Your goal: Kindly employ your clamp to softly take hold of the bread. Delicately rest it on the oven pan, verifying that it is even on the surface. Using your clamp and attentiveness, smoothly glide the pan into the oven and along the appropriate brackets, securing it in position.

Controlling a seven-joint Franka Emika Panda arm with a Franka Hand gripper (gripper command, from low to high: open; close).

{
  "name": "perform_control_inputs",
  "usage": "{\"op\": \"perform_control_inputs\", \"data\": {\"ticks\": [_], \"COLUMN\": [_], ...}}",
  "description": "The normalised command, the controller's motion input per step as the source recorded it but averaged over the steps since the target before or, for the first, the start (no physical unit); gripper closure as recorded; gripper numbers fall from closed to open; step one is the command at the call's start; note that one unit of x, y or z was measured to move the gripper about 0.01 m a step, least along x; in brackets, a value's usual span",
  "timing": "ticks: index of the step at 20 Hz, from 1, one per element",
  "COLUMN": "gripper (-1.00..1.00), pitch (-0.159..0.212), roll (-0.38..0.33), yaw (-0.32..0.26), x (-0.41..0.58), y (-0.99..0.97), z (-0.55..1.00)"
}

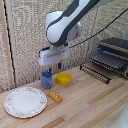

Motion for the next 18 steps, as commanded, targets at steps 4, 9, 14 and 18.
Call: {"op": "perform_control_inputs", "data": {"ticks": [4,9,14,18], "gripper": [-1.0,-1.0,-1.0,-1.0], "pitch": [0.002,0.039,0.0,-0.032], "roll": [0.0,0.0,0.001,0.027], "yaw": [0.076,0.048,0.037,0.0], "x": [-0.263,-0.162,-0.007,0.156], "y": [-0.04,-0.2,-0.04,-0.01], "z": [-0.53,-0.47,-0.37,-0.3]}}
